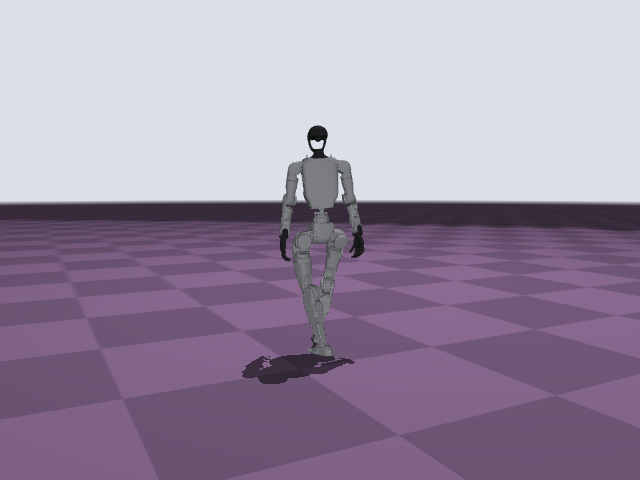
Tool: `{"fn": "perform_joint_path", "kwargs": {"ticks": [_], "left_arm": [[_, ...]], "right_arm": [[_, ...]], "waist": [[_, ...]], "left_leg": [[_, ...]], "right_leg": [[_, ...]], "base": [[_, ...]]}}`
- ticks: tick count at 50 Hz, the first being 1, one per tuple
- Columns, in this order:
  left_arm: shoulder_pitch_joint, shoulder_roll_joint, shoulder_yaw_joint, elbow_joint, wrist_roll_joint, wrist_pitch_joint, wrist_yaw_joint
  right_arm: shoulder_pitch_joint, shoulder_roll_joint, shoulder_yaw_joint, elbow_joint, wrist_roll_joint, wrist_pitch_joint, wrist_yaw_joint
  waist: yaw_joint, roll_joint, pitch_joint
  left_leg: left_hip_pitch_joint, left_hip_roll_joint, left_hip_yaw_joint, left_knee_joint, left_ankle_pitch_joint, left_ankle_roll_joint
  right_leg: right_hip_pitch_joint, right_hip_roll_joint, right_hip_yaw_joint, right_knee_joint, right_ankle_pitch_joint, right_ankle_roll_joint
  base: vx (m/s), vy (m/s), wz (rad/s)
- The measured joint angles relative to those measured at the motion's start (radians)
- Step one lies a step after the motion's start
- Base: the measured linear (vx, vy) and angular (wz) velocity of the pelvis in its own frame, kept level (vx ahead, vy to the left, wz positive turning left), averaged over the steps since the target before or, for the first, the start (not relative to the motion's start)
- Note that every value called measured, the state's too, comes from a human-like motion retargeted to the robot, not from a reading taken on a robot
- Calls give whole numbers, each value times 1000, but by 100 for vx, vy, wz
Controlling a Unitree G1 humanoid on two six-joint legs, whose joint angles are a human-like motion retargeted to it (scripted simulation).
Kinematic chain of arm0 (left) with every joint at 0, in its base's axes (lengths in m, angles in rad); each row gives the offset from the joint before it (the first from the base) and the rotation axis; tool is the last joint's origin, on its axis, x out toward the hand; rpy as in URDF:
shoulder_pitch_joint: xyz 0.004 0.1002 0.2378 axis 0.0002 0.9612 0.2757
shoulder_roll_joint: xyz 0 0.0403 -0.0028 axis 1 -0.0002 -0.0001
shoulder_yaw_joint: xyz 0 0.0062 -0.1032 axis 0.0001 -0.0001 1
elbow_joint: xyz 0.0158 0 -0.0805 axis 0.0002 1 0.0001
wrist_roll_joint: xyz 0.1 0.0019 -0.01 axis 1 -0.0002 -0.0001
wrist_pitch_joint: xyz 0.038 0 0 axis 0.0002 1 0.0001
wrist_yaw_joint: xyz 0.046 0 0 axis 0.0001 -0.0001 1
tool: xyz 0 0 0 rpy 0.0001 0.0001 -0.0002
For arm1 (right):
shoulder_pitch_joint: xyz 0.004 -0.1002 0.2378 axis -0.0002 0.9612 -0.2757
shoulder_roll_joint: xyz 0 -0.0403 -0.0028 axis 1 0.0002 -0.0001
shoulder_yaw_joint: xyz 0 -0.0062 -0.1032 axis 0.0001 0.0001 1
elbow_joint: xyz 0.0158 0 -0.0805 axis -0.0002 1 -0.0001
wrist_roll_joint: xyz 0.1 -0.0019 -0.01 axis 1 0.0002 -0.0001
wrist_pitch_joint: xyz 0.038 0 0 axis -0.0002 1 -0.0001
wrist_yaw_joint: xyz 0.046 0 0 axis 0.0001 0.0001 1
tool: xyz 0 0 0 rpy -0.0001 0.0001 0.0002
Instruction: In place motions
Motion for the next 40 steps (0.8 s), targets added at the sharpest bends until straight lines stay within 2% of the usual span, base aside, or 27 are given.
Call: {"fn": "perform_joint_path", "kwargs": {"ticks": [5,7,9,10,13,15,16,17,19,20,22,25,28,30,31,34,38,40], "left_arm": [[-14,-29,-12,-17,-2,-9,-37],[4,-45,-13,-16,-1,-14,-41],[22,-57,-5,-10,5,-18,-47],[37,-62,1,-3,10,-19,-47],[100,-82,33,26,17,-25,-10],[122,-94,31,51,-2,-28,25],[125,-81,29,62,-10,-24,23],[126,-67,26,69,-11,-18,18],[120,-44,22,63,14,-5,5],[118,-37,20,53,31,-2,4],[120,-36,30,25,31,-4,8],[132,-44,57,-2,-9,-18,-8],[155,-62,61,-20,-9,-19,-27],[164,-78,54,-31,-5,-21,-22],[169,-82,53,-33,-4,-22,-18],[179,-90,48,-36,8,-22,-19],[194,-92,42,-45,38,-23,-30],[200,-93,49,-46,41,-25,-23]], "right_arm": [[-7,-6,-15,8,-10,13,-5],[0,-6,-27,5,-5,15,-5],[-10,-10,-41,10,3,20,3],[-10,-11,-46,13,7,21,6],[-10,-9,-48,36,21,37,22],[-14,-3,-60,31,35,42,28],[-19,2,-48,21,44,36,32],[-25,6,-34,10,52,31,36],[-48,6,0,-12,56,25,48],[-62,6,13,-21,51,25,52],[-94,10,35,-36,25,23,53],[-143,15,80,-58,-6,13,49],[-161,19,115,-96,-37,3,51],[-166,16,122,-127,-51,-5,57],[-167,18,126,-142,-49,-7,61],[-168,24,138,-175,-30,-14,69],[-158,21,158,-196,-38,-24,74],[-148,14,161,-194,-67,-27,72]], "waist": [[1,-22,-10],[-12,-11,-33],[-15,5,-64],[-26,13,-82],[-52,2,-141],[-17,-26,-129],[2,-23,-97],[18,-22,-69],[35,-24,-33],[46,-25,-18],[81,-20,16],[124,-22,40],[126,-27,22],[107,-29,-2],[110,-20,-4],[125,32,9],[147,96,33],[115,115,31]], "left_leg": [[124,-51,19,-16,-54,58],[157,-51,26,-9,-58,82],[170,-44,48,17,-31,98],[175,-36,52,35,-5,103],[168,-12,134,171,189,143],[101,60,200,408,314,175],[73,130,188,571,323,175],[39,190,167,720,306,176],[-40,285,118,934,162,176],[-61,344,117,1008,77,176],[-141,400,89,1081,-11,176],[-269,379,74,1049,-48,176],[-380,250,69,835,25,176],[-446,141,29,630,95,150],[-453,131,13,533,114,103],[-451,149,-1,252,156,-60],[-475,210,23,26,163,-320],[-486,190,-12,-24,132,-348]], "right_leg": [[4,-70,-228,-132,-60,43],[33,-76,-291,-141,-67,5],[39,-71,-281,-121,-57,-82],[41,-70,-274,-116,-35,-124],[43,-89,-149,-69,-33,-150],[86,-110,-57,-34,-72,-132],[146,-77,-68,-35,-96,-138],[196,-47,-73,-35,-119,-145],[260,6,-52,-34,-159,-164],[287,35,-34,-32,-181,-176],[333,75,15,-47,-190,-189],[369,92,106,-69,-185,-190],[373,50,177,-92,-167,-155],[353,17,209,-83,-175,-131],[357,31,236,-76,-184,-131],[386,105,318,-62,-212,-138],[462,191,430,-60,-245,-145],[494,203,429,-71,-257,-141]], "base": [[65,-26,-5],[61,-25,-12],[71,-29,-32],[73,-28,-18],[78,-35,-30],[68,-45,-116],[67,-58,-166],[69,-65,-163],[73,-72,-137],[59,-69,-139],[40,-55,-155],[15,-16,-152],[15,18,-100],[28,14,-74],[39,1,-119],[54,-7,-159],[57,-4,-142],[72,2,-46]]}}
